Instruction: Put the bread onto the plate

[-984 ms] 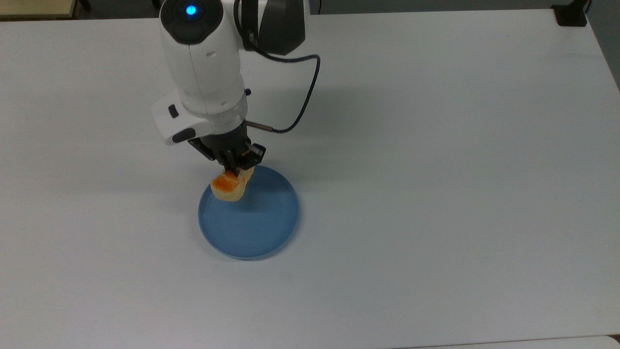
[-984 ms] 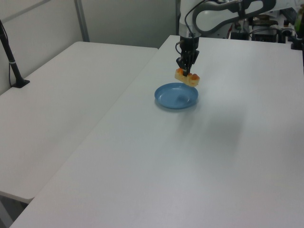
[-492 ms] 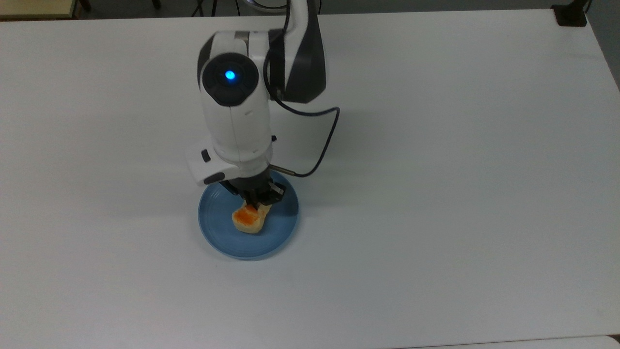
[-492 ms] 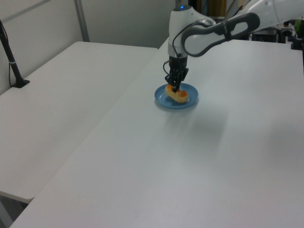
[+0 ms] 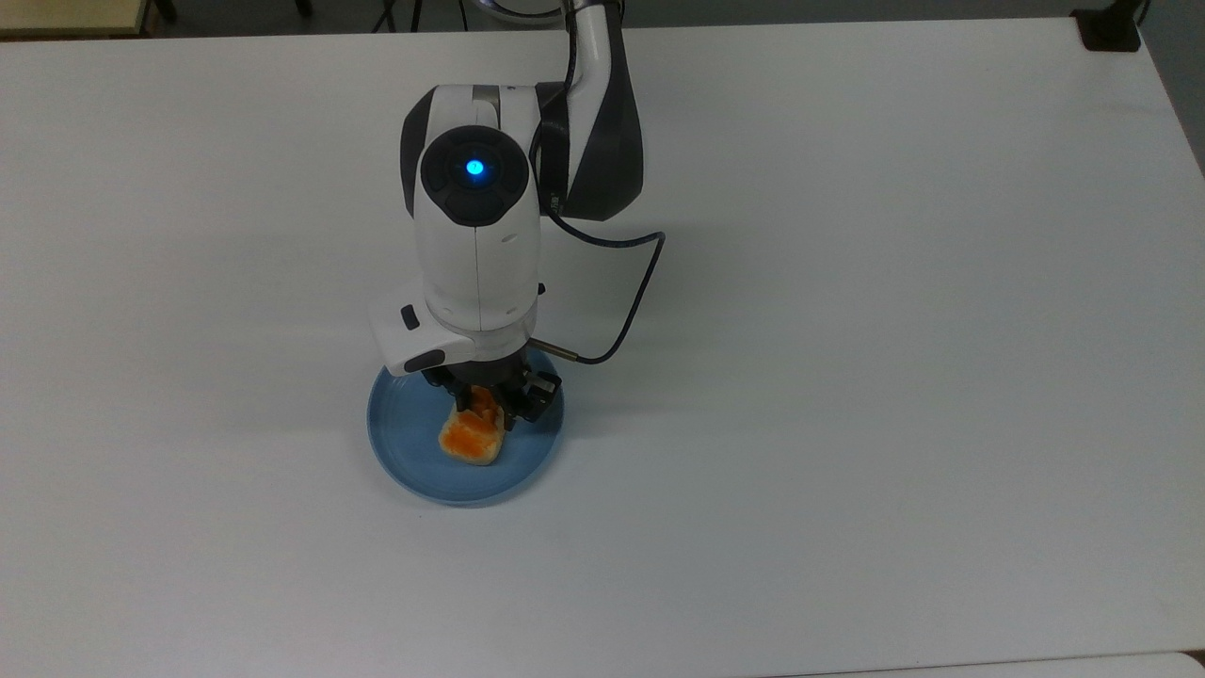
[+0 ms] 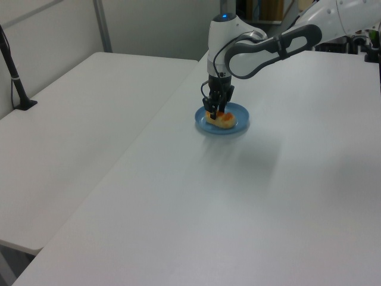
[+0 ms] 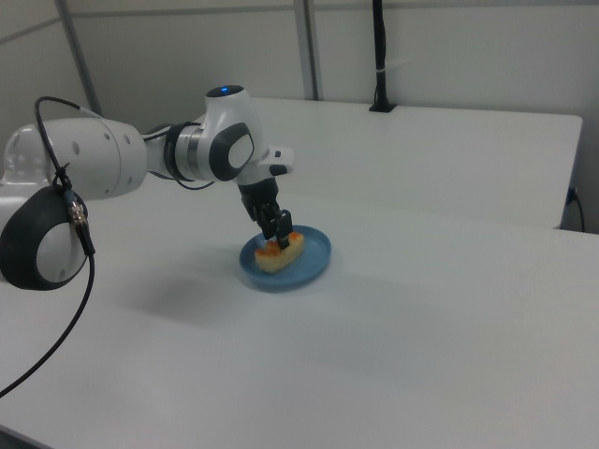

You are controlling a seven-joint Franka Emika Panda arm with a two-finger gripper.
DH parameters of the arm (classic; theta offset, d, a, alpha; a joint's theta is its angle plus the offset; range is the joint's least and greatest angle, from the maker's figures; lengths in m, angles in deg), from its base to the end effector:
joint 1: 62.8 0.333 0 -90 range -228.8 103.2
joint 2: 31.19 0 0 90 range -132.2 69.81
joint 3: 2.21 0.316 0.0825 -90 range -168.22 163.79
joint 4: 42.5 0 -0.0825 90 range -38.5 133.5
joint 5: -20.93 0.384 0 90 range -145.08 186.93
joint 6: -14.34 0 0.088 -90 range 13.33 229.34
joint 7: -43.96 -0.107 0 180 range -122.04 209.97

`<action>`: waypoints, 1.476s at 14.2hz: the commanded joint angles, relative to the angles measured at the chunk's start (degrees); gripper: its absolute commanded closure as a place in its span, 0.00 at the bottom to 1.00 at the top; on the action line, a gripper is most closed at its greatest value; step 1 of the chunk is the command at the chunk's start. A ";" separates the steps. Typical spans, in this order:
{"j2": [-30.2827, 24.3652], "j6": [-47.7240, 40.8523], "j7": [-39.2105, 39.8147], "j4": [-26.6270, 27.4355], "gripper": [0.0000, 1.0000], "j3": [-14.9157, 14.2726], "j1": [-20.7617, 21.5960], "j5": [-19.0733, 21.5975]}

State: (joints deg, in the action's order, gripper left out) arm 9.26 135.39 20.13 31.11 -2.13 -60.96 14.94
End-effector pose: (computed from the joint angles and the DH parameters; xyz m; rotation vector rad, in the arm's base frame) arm 0.7523 0.0201 0.3435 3.0290 -0.5111 0.2143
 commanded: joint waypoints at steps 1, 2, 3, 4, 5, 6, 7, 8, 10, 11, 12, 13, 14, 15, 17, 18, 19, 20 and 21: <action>-3.09 -0.91 -1.30 0.30 0.00 -0.96 0.19 -0.79; -5.19 -1.69 -1.22 1.34 0.00 -0.96 -0.08 -0.52; -7.73 -3.70 -1.22 1.79 0.00 -0.88 -0.78 0.00; -11.07 -6.33 -1.04 2.75 0.00 -0.88 -1.39 0.88; -15.28 -8.88 -0.87 4.68 0.00 -0.88 -2.09 1.49; -18.80 -11.34 -0.78 5.74 0.00 -0.96 -2.45 1.41; -21.01 -14.07 -0.69 6.18 0.00 -0.96 -2.54 1.41; -23.38 -16.70 -0.25 7.06 0.00 -0.96 -2.71 1.33; -31.11 -21.20 4.21 11.71 0.00 -0.96 -3.86 1.24; -35.23 -23.39 6.76 14.07 0.00 -1.14 -3.95 1.24; -37.53 -25.06 7.83 15.23 0.00 -1.84 -3.77 1.15; -39.56 -26.12 8.97 16.55 0.00 -2.71 -3.34 0.97; -41.23 -26.05 10.98 17.69 0.00 -2.98 -3.16 0.80; -42.03 -25.96 14.57 18.40 0.00 -2.99 -2.98 0.62; -42.12 -25.96 20.82 18.58 0.00 -2.99 -2.89 0.62; -42.12 -25.87 22.06 18.67 0.00 -2.99 -2.89 0.62; -42.04 -25.44 22.25 19.02 0.00 -2.99 -2.89 0.62; -42.12 -24.39 22.42 19.80 0.00 -2.99 -2.89 0.53; -42.30 -23.25 22.60 20.59 0.00 -2.99 -2.89 0.53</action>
State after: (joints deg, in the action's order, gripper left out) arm -31.85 108.86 40.39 48.00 -4.24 -64.87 15.43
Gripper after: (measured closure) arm 0.000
